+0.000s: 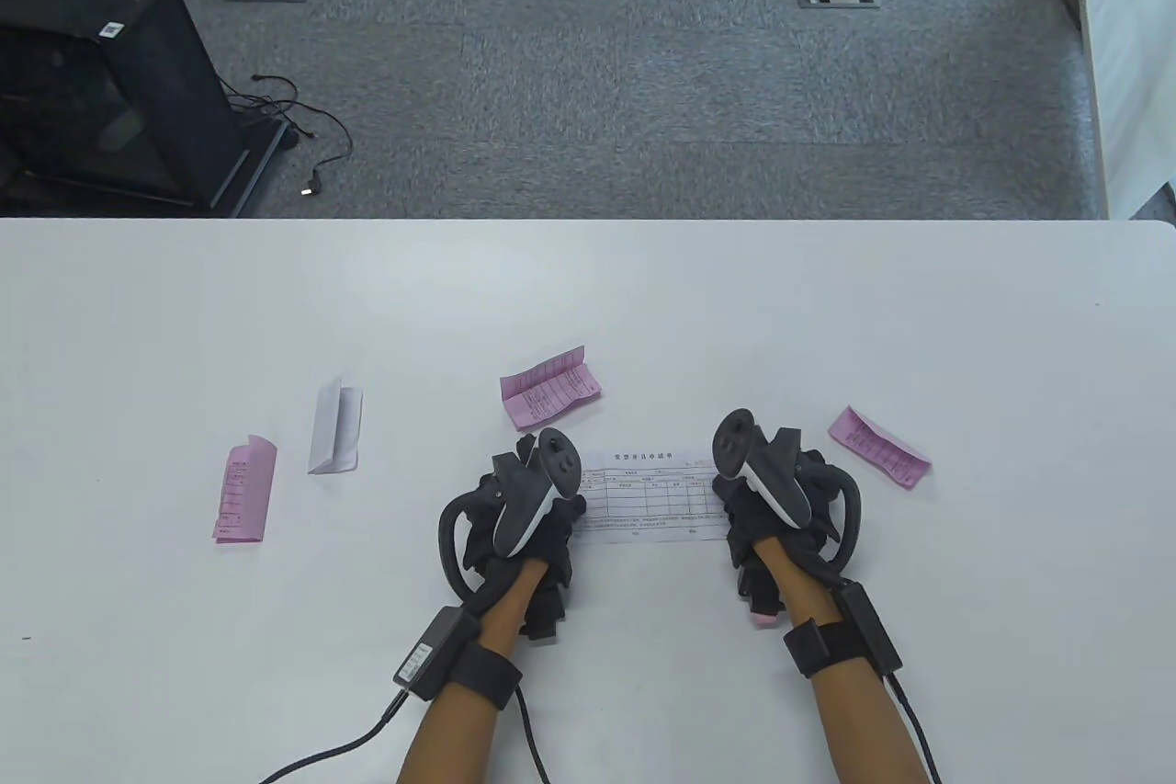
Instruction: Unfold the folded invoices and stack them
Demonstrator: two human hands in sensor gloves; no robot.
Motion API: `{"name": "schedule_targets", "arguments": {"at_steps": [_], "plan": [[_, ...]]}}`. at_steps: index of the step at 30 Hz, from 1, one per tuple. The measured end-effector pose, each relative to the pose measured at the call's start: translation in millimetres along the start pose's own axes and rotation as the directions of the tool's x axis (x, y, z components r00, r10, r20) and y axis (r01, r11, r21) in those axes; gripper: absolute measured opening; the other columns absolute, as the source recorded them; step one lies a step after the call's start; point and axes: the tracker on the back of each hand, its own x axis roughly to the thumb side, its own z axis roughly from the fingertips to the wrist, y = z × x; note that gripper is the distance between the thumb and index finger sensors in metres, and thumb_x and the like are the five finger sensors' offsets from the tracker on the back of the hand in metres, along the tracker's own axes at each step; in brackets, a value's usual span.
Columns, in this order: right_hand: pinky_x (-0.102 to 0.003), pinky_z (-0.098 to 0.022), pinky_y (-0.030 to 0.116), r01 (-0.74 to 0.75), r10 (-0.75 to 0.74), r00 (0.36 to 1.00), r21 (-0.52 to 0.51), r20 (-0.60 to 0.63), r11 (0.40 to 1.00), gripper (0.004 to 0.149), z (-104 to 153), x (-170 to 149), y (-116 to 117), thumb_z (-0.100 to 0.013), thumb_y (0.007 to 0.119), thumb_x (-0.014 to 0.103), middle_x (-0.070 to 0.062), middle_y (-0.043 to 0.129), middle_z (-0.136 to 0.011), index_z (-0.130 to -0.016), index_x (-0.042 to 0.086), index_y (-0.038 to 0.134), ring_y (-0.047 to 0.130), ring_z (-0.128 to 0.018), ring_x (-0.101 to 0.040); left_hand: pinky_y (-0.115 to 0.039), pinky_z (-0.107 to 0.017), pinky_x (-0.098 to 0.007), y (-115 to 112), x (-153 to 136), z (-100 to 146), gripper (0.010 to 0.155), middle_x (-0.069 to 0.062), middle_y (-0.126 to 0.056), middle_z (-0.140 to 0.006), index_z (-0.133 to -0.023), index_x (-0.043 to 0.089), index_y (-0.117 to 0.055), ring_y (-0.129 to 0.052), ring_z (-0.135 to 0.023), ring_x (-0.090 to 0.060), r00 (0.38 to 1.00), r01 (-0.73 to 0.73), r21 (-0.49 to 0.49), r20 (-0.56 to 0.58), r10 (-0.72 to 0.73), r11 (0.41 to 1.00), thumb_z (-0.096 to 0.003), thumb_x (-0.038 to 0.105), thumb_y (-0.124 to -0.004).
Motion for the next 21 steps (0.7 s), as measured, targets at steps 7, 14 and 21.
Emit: {"name": "schedule_targets", "arguments": {"at_steps": [7,14,21], "plan": [[-0.068,-0.065,0.051,0.108,-0.107,0.994,-0.024,0.031,0.994,0.050,7.1,-16.4,-16.8,-0.042,0.077,0.051,-0.012,0.078,-0.085,-0.084,0.024,0.072,0.074,-0.081,-0.042,-0.076,-0.051,-0.039,0.4,-4.9,3.9,0.084,-0.004,-0.094,-0.072,-0.110,0.021,-0.054,-0.088,-0.064,-0.028,0.997,-0.071,0.015,0.030,0.071,0.997,-0.0401,0.053,-0.088],[-0.069,-0.066,0.049,-0.015,0.014,1.000,-0.226,-0.006,0.974,0.056,6.7,-71.4,-54.6,-0.043,0.077,0.049,-0.013,0.073,-0.092,-0.092,0.025,0.064,0.069,-0.086,-0.043,-0.073,-0.060,-0.049,13.0,-25.2,29.2,0.081,-0.013,-0.088,-0.091,-0.110,0.019,-0.055,-0.083,-0.081,-0.038,0.981,-0.140,0.074,0.144,0.128,0.987,-0.0424,0.053,-0.086],[-0.075,-0.067,0.040,-0.117,0.115,0.988,-0.014,-0.102,0.993,0.077,-28.3,-119.4,-42.2,-0.044,0.076,0.049,-0.019,0.053,-0.110,-0.109,0.023,0.041,0.050,-0.100,-0.051,-0.072,-0.061,-0.051,21.8,-53.9,55.2,0.080,-0.014,-0.086,-0.094,-0.110,0.018,-0.055,-0.081,-0.084,-0.040,0.950,-0.254,0.065,0.204,0.236,0.965,-0.0435,0.052,-0.085]]}}
